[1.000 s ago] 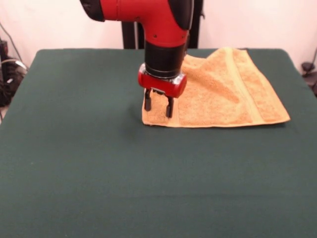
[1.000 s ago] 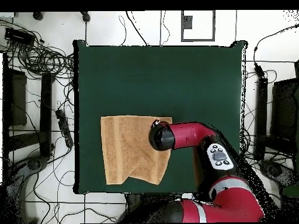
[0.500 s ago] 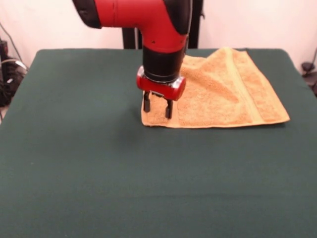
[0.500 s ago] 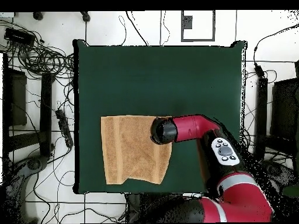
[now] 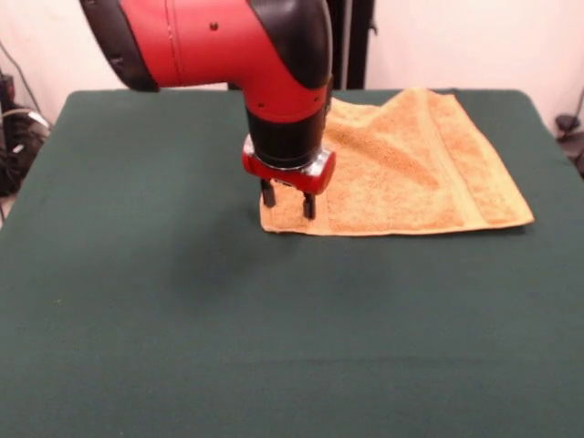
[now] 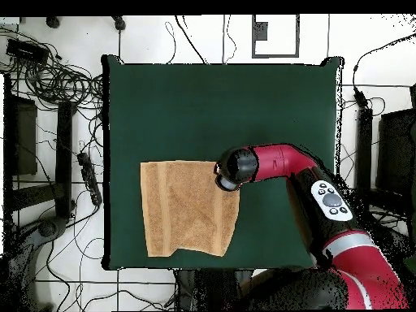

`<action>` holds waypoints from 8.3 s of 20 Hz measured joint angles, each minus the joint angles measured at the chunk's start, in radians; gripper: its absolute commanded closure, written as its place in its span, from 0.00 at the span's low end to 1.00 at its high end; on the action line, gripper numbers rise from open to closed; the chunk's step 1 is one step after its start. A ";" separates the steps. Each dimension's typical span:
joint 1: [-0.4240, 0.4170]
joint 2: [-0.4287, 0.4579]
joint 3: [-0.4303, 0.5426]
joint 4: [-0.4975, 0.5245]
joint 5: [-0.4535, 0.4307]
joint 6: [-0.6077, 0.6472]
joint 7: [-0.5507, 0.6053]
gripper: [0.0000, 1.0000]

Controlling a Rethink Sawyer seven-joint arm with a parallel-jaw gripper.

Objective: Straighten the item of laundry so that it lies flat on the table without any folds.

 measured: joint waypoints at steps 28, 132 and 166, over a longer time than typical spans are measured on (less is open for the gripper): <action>-0.127 0.028 0.158 -0.207 -0.197 -0.070 -0.060 0.00; 0.619 0.001 -0.491 0.146 0.549 -0.631 0.030 0.00; 0.714 0.061 -0.596 0.073 0.897 -0.504 0.030 0.00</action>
